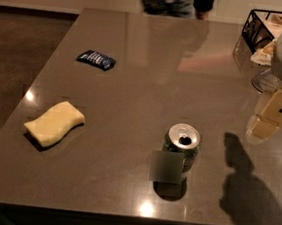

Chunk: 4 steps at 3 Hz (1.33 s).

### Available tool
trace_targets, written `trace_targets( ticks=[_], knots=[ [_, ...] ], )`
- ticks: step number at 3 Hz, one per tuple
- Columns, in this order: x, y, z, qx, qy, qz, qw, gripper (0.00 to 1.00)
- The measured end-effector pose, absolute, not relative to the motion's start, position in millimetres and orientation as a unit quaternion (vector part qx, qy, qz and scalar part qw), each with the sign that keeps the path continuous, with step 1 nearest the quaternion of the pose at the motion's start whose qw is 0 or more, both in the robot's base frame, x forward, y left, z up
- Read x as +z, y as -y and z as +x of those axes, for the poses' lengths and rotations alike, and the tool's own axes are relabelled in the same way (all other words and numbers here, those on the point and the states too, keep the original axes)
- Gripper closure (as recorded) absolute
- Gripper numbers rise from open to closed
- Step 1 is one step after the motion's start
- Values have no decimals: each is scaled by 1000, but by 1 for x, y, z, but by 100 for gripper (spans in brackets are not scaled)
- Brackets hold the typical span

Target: Move green can near rxbar blueberry

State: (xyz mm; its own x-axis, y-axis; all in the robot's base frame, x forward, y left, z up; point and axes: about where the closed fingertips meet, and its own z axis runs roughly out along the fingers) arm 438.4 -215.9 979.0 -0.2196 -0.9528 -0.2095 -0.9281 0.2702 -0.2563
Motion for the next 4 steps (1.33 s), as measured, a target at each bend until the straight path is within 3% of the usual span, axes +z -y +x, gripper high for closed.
trace_targets(
  ticks=[2,4],
  knots=[
    [969,202,429,-12,-765,-620,174,0],
    [939,146,394,77,-706,-676,196,0]
  ],
)
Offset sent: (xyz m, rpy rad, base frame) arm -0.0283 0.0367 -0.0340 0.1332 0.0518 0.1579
